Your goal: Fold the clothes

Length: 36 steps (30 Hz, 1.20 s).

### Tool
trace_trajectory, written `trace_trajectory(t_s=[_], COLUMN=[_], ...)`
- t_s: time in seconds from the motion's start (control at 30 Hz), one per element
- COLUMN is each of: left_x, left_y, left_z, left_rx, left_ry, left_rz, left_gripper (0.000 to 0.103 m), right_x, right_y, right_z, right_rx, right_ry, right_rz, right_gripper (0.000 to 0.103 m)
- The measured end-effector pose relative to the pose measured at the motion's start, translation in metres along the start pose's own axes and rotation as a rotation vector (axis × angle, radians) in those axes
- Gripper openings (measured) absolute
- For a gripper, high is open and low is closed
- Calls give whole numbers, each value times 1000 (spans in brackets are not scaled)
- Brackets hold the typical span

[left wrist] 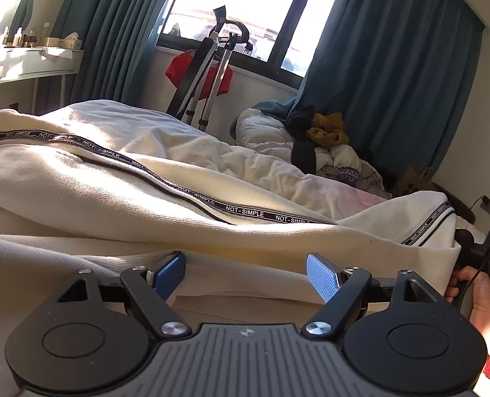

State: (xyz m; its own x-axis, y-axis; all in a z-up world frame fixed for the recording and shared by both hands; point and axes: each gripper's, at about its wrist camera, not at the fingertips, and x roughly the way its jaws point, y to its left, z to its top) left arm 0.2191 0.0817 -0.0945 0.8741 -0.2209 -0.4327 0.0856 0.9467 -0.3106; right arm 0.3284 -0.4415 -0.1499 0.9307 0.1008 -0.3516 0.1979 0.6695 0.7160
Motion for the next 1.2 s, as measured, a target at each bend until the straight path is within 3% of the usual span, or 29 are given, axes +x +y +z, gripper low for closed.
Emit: trace_trajectory(t_s=[0.2,0.33,0.5,0.53,0.57,0.63,0.7,0.83,0.93,1.07,1.2], left_x=[-6,-10,-14,-15,-16,-17,-15,-10,-7,-4,-5], left_y=[4,6,6,6,6,4,3,0,-2,-6,-7], left_z=[1,2,2,2,2,1,1,-3,-5,-8,-10], left_rx=[-30,-61,-92,-96,-100,-93,-85,-67,-57,-43,-28], left_ry=[-1,7,12,12,12,12,12,27,43,53,45], left_rz=[-15,-25,-27,-27,-27,-18,-11,-11,-15,-6,-3], left_gripper=[81,81,81,81,81,81,81,81,81,81,81], right_x=[-56,-81,-79,-74,-69,-66,-61,-42,-21,0,23], right_y=[27,23,6,5,4,-2,-11,-25,-17,5,9], right_z=[39,50,44,44,41,36,33,32,27,20,13], right_rx=[-46,-39,104,128,145,147,116,-25,-200,-353,-374], right_ry=[-173,-146,-33,-9,9,-24,-45,6,85,43,-11], right_rz=[41,73,140,154,152,85,14,-127,-97,45,-10], right_gripper=[4,4,10,21,48,81,82,82,82,80,87])
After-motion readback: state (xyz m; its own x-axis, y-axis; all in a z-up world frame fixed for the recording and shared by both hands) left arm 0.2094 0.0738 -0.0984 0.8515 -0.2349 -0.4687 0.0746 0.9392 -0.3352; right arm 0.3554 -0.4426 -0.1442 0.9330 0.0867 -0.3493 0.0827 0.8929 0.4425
